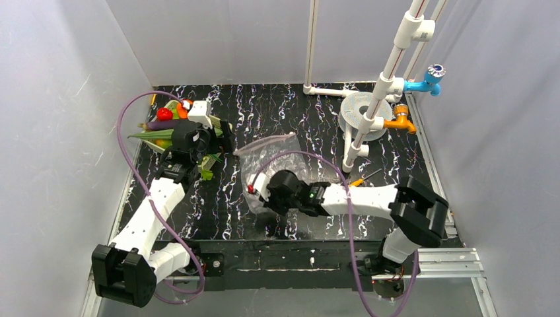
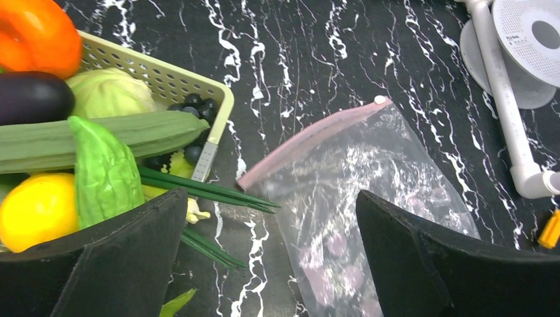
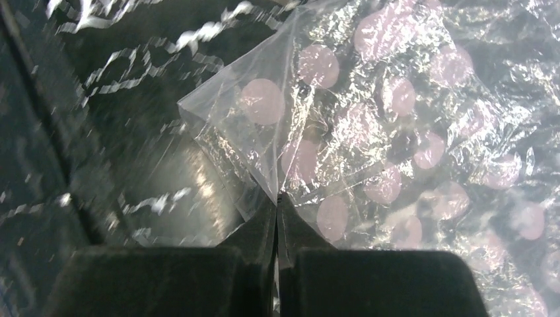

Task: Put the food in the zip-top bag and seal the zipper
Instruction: Move the zipper food storage bag to the center of the board, then adjust the zipper food storage bag at the center of the board.

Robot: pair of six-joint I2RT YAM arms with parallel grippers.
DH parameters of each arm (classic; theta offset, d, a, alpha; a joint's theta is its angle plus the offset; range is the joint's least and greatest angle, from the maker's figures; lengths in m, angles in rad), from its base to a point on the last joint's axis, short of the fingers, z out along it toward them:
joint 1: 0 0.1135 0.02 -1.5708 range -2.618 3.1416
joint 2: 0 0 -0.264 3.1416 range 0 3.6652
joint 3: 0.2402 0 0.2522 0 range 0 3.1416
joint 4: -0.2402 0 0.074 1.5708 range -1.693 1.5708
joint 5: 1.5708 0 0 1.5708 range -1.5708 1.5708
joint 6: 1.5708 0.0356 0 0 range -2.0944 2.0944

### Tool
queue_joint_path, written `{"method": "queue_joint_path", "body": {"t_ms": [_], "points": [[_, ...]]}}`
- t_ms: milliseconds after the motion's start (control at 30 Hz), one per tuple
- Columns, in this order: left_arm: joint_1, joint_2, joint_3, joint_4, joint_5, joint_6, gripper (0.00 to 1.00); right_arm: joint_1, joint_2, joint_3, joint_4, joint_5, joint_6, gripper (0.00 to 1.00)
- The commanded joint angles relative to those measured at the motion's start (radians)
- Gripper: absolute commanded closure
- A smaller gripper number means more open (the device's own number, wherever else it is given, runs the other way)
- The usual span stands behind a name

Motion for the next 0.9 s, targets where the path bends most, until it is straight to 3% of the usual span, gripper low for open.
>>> {"method": "queue_joint_path", "body": {"t_ms": [0, 133, 300, 500, 867], "points": [[0.005, 0.006, 0.040, -0.013, 0.083, -0.013, 0.00, 0.078, -0.124, -0.099, -0.091, 0.052, 0.092, 0.99], [-0.001, 0.073, 0.083, -0.060, 0.165, -0.007, 0.00, 0.121, -0.216, -0.165, -0.165, 0.133, 0.165, 0.95], [-0.040, 0.235, 0.161, -0.160, 0.280, -0.010, 0.00, 0.130, -0.322, -0.234, -0.241, 0.238, 0.279, 0.79], [-0.128, 0.440, 0.273, -0.287, 0.375, -0.008, 0.01, 0.130, -0.480, -0.324, -0.218, 0.328, 0.404, 0.56], [-0.217, 0.668, 0.383, -0.352, 0.309, 0.055, 0.00, 0.096, -0.576, -0.422, -0.161, 0.432, 0.868, 0.23]]}}
